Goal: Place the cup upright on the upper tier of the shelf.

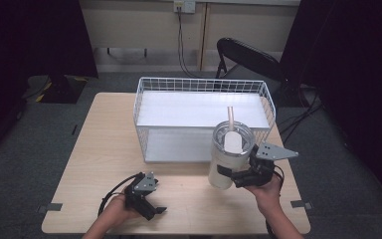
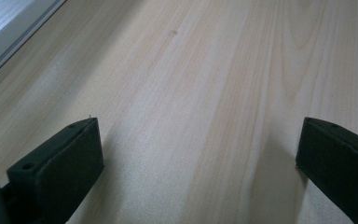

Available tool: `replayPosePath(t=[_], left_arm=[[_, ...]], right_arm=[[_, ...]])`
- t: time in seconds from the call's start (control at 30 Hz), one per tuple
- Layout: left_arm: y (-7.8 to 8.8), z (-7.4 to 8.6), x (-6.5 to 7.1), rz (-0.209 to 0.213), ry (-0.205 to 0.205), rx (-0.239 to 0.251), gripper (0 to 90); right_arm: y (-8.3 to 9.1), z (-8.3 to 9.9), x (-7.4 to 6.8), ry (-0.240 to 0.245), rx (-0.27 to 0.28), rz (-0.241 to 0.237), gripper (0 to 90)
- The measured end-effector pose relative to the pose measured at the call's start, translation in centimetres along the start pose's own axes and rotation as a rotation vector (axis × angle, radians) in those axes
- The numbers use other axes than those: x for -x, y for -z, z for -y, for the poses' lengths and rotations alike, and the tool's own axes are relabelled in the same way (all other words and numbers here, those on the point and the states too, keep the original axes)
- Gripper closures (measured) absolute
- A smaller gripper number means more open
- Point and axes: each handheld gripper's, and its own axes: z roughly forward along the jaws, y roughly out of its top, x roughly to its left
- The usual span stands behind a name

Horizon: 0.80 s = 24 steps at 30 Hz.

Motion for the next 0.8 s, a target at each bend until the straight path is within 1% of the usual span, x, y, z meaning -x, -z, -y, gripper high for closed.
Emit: replayPosePath(t=[0.1,0.13,0.17,0.27,0.33,0.53,0.63,0.8], left_arm=[[0.0,0.0,0.0,0.000,0.000,0.001,0.0],[0.0,0.0,0.0,0.000,0.000,0.000,0.0],[0.0,0.0,0.0,0.000,0.000,0.000,0.0],[0.0,0.0,0.0,0.000,0.000,0.000,0.0],[0.0,0.0,0.0,0.000,0.000,0.000,0.0],[0.0,0.0,0.0,0.000,0.000,0.000,0.0],[0.0,0.0,0.0,0.000,0.000,0.000,0.0],[0.0,0.0,0.0,0.001,0.000,0.001,0.0]], right_arm=[[0.1,-0.8,0.2,-0.001,0.004,0.001,8.6],[0.1,-0.8,0.2,-0.001,0.004,0.001,8.6],[0.2,-1.5,0.4,-0.005,-0.001,0.007,8.7],[0.2,-1.8,0.5,-0.008,-0.005,0.005,8.7],[0.3,-2.5,0.7,-0.003,-0.015,0.010,8.7],[0.3,-3.5,0.9,-0.013,-0.008,0.005,8.7],[0.3,-3.9,1.0,-0.030,-0.007,0.001,8.8],[0.2,-4.8,1.4,-0.033,-0.010,0.008,8.7]])
